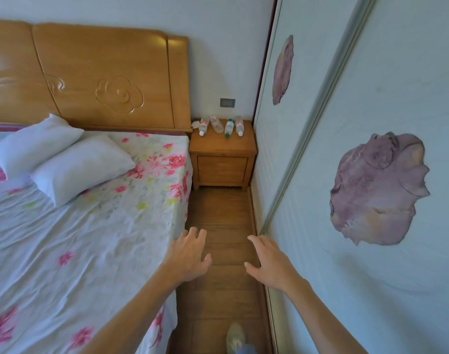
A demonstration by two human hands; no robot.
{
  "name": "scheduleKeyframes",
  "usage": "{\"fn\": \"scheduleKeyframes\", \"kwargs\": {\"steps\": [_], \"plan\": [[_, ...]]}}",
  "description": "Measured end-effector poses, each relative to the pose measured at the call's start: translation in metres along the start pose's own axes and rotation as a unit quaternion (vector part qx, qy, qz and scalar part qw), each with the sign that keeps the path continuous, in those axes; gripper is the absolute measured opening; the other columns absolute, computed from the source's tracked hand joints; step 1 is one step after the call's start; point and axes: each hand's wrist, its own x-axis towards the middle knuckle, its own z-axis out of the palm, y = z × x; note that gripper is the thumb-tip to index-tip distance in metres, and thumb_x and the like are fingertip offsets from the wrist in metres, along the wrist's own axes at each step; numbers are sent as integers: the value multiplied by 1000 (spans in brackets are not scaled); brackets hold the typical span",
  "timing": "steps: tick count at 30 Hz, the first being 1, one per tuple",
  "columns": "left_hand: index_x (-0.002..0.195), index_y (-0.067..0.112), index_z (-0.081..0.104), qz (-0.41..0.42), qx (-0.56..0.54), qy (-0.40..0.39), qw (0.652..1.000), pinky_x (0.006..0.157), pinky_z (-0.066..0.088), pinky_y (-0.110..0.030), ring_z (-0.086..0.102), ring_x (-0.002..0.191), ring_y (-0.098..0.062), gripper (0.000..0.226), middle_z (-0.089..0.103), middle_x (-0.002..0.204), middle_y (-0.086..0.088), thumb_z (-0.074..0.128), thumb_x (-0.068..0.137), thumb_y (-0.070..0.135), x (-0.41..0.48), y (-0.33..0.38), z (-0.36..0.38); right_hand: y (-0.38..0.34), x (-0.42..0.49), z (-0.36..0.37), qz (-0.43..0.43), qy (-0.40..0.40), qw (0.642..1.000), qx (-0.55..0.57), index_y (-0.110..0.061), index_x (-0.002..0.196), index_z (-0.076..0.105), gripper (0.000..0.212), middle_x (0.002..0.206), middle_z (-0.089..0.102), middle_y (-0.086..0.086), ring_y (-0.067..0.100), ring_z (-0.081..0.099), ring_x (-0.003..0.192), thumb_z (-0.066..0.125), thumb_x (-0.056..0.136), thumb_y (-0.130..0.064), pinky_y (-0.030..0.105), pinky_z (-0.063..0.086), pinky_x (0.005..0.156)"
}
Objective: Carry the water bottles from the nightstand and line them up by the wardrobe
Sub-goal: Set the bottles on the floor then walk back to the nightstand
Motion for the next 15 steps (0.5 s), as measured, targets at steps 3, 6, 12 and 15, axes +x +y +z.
{"fn": "scheduleKeyframes", "kwargs": {"steps": [3,6,12,15], "plan": [[145,22,32,-3,4,-8,1000,100,50,-34,51,126,-20,62,45,144,-1,44,93,54,29,-8,-1,9,33,-6,-2,-6,1000,4,-21,153,24,68,151,36,-2,19,38,136,55,96,-42,29,41,106],[145,21,32,-6,5,-8,1000,100,50,-35,50,127,-21,62,45,144,-3,43,94,53,69,-14,-5,24,74,-14,-7,-12,1000,-2,-21,153,23,68,151,35,-3,18,37,137,53,96,-43,30,42,106],[145,20,30,-11,-7,-14,1000,101,48,-34,47,129,-21,62,43,145,-3,43,94,53,166,-24,-22,57,167,-44,-8,-18,1000,-6,-21,154,23,69,152,36,-3,18,38,137,53,96,-44,30,43,106],[143,20,33,-19,-16,-15,1000,99,50,-33,49,126,-21,60,45,142,-3,44,94,52,209,-28,-33,68,210,-61,-12,-27,1000,-3,-21,154,23,69,151,36,-3,18,37,136,54,96,-43,30,42,107]]}}
